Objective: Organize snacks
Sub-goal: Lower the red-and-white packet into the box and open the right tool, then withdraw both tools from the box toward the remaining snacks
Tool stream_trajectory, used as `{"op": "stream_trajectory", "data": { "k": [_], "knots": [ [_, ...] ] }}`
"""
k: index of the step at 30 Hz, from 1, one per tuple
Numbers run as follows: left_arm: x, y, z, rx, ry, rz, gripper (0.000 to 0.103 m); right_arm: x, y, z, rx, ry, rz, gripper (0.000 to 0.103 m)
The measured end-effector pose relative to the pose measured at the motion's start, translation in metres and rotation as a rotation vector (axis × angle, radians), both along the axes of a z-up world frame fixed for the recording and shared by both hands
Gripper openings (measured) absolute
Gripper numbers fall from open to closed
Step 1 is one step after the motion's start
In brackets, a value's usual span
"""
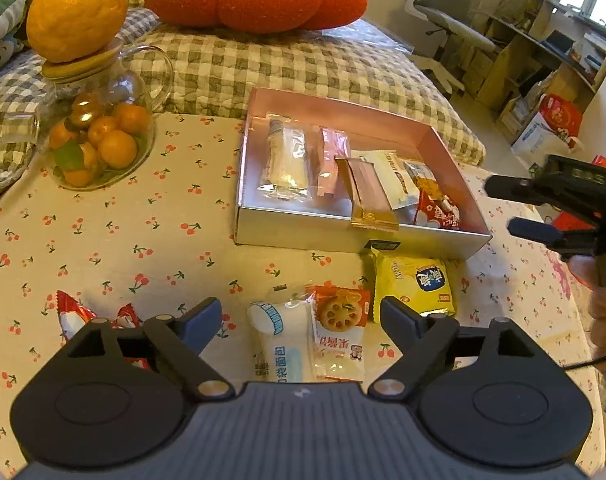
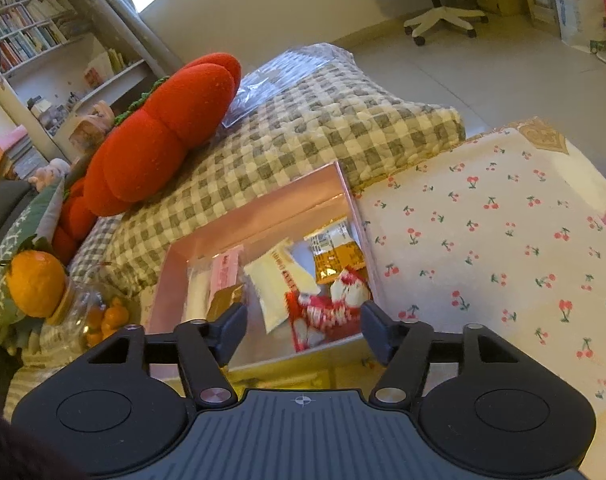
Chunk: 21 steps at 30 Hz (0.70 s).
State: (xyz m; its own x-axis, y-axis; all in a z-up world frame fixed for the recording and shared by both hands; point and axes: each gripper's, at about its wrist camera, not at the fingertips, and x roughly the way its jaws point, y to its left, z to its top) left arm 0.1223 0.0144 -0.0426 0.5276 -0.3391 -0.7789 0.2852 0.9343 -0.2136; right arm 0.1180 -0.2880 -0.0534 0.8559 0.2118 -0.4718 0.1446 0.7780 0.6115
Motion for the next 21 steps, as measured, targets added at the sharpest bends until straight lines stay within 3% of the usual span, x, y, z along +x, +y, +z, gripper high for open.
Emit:
{"op": "stream_trajectory", "data": {
  "k": [4, 14, 21],
  "knots": [
    [-0.003, 0.003, 0.003, 0.004, 0.006, 0.019, 0.089, -0.017, 0.003, 0.007, -0.041, -0.008, 0.016, 0.082],
    [-0.029, 0.009, -0.001, 0.048, 0.005, 0.019, 0.094, -0.054, 0.02, -0.004, -0.176, 0.069, 0.081, 0.092],
    [-0.051, 0.013, -0.018, 0.081, -0.063, -0.014, 0.094, -0.08, 0.026, -0.033, -0.272, 0.078, 0.15, 0.093]
  ]
}}
